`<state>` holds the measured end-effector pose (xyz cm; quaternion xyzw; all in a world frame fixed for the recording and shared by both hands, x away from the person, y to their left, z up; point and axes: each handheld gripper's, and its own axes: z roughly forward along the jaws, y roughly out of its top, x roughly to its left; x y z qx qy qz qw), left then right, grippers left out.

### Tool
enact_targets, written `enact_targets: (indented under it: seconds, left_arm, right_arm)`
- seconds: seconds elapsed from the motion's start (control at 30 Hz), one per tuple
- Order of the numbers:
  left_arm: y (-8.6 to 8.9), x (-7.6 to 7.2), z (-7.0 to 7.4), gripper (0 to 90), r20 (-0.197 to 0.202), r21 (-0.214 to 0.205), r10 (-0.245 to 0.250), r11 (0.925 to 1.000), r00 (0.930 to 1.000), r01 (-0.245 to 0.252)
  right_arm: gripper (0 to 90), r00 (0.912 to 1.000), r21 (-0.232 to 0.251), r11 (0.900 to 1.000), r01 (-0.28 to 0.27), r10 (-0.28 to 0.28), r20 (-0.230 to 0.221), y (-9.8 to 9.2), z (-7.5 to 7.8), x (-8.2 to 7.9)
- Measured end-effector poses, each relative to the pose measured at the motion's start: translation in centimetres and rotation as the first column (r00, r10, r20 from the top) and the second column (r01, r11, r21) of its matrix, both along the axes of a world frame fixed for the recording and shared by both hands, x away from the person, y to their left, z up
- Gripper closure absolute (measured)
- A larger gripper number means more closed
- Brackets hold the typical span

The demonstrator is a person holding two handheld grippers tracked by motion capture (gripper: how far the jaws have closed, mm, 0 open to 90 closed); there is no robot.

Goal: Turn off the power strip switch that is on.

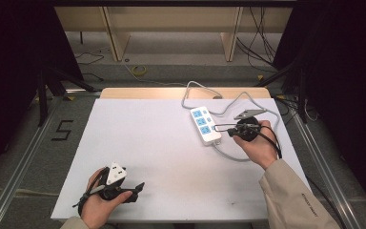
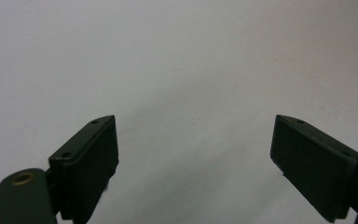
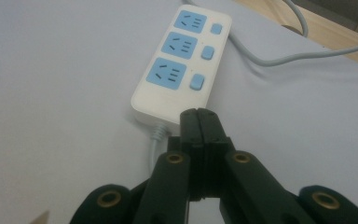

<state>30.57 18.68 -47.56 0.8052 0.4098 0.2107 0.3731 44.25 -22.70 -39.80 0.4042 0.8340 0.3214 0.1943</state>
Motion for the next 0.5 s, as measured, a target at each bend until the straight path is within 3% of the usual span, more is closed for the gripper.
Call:
enact_targets:
  seconds: [0.5]
  left_arm:
    - [0.0,0.0,0.0,14.9,-0.002,-0.003,-0.001,1.0,1.0,0.001]
  right_arm:
    - [90.0,1.0,-0.013,0.9999,0.0,-0.001,-0.005,0.5,0.3,1.2]
